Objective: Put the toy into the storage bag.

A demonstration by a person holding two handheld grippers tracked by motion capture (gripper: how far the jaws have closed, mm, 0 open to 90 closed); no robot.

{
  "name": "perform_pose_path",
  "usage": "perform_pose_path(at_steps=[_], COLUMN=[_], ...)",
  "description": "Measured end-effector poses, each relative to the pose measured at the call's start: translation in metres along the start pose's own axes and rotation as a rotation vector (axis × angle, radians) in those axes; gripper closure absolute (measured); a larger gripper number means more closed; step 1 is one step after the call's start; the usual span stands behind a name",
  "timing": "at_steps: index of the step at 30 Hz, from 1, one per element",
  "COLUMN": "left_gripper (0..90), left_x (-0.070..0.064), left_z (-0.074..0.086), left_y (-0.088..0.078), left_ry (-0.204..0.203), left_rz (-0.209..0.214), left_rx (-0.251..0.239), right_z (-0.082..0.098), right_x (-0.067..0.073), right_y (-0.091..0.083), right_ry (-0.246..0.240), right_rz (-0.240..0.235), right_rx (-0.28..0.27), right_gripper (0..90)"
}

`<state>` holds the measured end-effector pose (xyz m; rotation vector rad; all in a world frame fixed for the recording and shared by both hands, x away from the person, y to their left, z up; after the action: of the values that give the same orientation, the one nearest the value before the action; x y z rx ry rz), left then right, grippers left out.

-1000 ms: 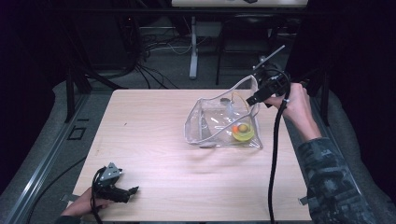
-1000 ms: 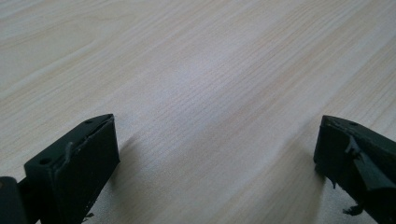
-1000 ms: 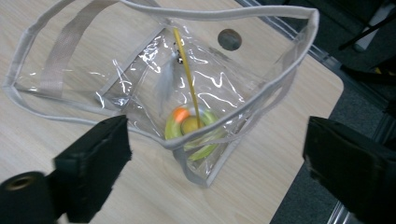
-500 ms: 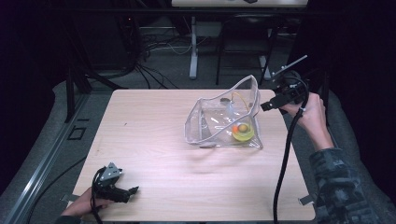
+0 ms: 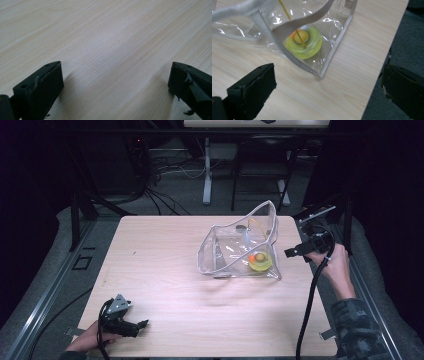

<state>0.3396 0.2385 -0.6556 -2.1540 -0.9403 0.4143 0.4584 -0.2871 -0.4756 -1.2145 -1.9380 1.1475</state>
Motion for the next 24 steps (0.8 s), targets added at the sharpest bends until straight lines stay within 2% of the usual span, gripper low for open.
perform_pose_path(at_steps=[7,8,9,12,15,17,18,20,21,24], left_gripper=[0.0,0.0,0.0,0.0,0.0,0.0,0.0,0.0,0.0,0.0], left_x=[0.0,0.0,0.0,0.0,0.0,0.0,0.0,0.0,0.0,0.0], left_z=[0.0,0.0,0.0,0.0,0.0,0.0,0.0,0.0,0.0,0.0], left_y=[0.0,0.0,0.0,0.0,0.0,0.0,0.0,0.0,0.0,0.0], left_ry=[0.004,0.004,0.004,0.004,0.004,0.004,0.004,0.004,0.003,0.004], left_rz=[-0.001,-0.001,-0.001,-0.001,-0.001,-0.001,-0.001,-0.001,-0.001,-0.001], left_rx=[0.0,0.0,0.001,0.001,0.001,0.001,0.001,0.001,0.0,0.001], right_z=[0.032,0.032,0.042,0.052,0.073,0.079,0.089,0.094,0.102,0.108], right_x=[0.002,0.002,0.004,0.007,0.011,0.013,0.015,0.017,0.017,0.019], right_y=[0.034,0.034,0.044,0.053,0.073,0.077,0.084,0.087,0.089,0.091], right_ry=[0.026,0.026,0.026,0.031,0.03,0.026,0.013,0.01,-0.015,-0.013], right_rz=[-0.028,-0.028,-0.028,-0.039,-0.039,-0.043,-0.045,-0.04,-0.029,-0.029], right_rx=[0.038,0.038,0.046,0.053,0.109,0.125,0.154,0.164,0.178,0.182], right_gripper=[0.0,0.0,0.0,0.0,0.0,0.0,0.0,0.0,0.0,0.0])
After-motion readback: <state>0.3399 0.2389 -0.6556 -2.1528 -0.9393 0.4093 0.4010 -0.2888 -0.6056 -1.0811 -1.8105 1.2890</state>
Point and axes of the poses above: each handheld gripper's, and its own axes: y roughly forward along the jaws, z roughly out of its underside, x roughly to its left, the point moved 9 cm from there along y, roughly forward along the jaws, and after that the axes turned 3 degrees about x, right-handed, at the moved point
